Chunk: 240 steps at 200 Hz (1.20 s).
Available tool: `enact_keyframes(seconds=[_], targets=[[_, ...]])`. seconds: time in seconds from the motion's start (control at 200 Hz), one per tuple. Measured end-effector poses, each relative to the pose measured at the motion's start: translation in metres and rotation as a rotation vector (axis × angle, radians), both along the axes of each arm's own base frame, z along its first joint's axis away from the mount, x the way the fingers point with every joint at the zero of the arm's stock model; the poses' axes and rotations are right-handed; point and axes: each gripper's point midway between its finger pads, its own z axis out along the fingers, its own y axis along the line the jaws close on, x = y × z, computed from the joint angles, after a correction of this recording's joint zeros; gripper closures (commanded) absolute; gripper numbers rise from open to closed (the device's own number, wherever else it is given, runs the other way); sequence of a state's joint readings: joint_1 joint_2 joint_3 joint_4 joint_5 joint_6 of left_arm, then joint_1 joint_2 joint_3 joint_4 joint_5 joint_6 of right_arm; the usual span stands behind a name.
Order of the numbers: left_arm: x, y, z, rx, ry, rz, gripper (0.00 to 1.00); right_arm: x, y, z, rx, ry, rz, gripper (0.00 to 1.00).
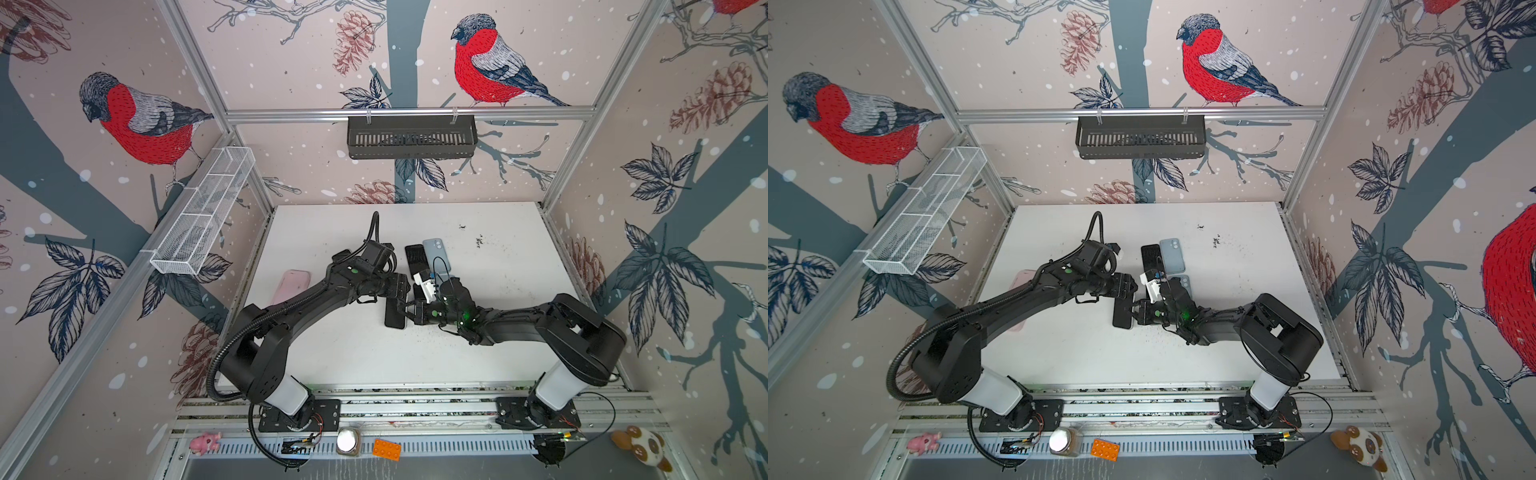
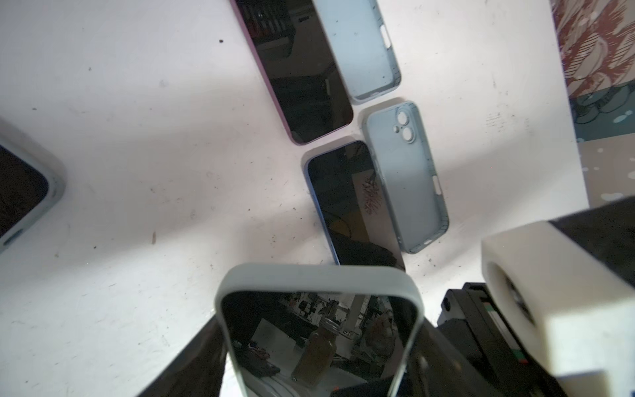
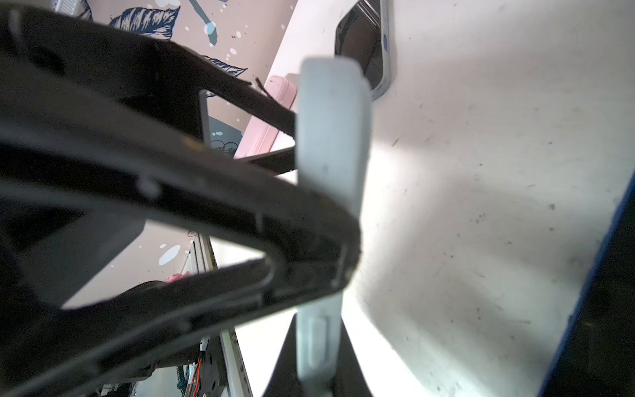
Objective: Take the phone out of the phone case
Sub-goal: Pass the phone.
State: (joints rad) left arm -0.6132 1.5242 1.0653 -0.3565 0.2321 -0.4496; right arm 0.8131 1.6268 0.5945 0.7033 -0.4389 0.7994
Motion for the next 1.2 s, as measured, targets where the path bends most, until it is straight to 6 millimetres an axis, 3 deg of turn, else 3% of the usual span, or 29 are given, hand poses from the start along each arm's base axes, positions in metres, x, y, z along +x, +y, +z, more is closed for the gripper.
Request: enact_keyframes(seconds=[0.05, 0.13, 0.25, 0.35, 0.525, 0.685, 0.805, 0.921, 1.081, 1.201], targets=[[0.001, -0.001, 0.009, -0.022, -0.023, 0.001, 0.09, 0.002, -0.003, 0.007, 0.006, -0.023, -0.003, 0.98], [0.0, -0.005, 0.031, -0.084, -0.056, 0.002, 0.01, 0.004, -0.01, 0.019, 0.017, -0.042, -0.015, 0.98], [0.0, -0.007, 0.066, -0.152, -0.15, -0.003, 0.0, 0.011, -0.028, 0.034, 0.007, -0.076, -0.046, 0.99], [-0.004, -0.003, 0.088, -0.198, -0.221, -0.003, 0.0, 0.022, -0.055, 0.051, 0.001, -0.12, -0.099, 0.99], [-0.014, 0.004, 0.103, -0.252, -0.345, -0.044, 0.01, 0.04, -0.106, 0.091, -0.006, -0.249, -0.191, 0.99], [-0.027, -0.013, 0.119, -0.297, -0.451, -0.234, 0.04, 0.044, -0.136, 0.125, -0.021, -0.389, -0.21, 0.99], [-0.036, -0.023, 0.125, -0.313, -0.525, -0.377, 0.04, 0.038, -0.141, 0.142, -0.025, -0.496, -0.163, 0.99], [-0.044, -0.029, 0.132, -0.363, -0.604, -0.483, 0.05, 0.034, -0.142, 0.141, -0.034, -0.537, -0.13, 0.99], [-0.062, -0.034, 0.128, -0.384, -0.706, -0.632, 0.07, 0.028, -0.135, 0.142, -0.048, -0.621, -0.041, 0.99], [-0.068, -0.039, 0.142, -0.377, -0.813, -0.748, 0.1, 0.017, -0.127, 0.144, -0.054, -0.729, 0.061, 1.0]])
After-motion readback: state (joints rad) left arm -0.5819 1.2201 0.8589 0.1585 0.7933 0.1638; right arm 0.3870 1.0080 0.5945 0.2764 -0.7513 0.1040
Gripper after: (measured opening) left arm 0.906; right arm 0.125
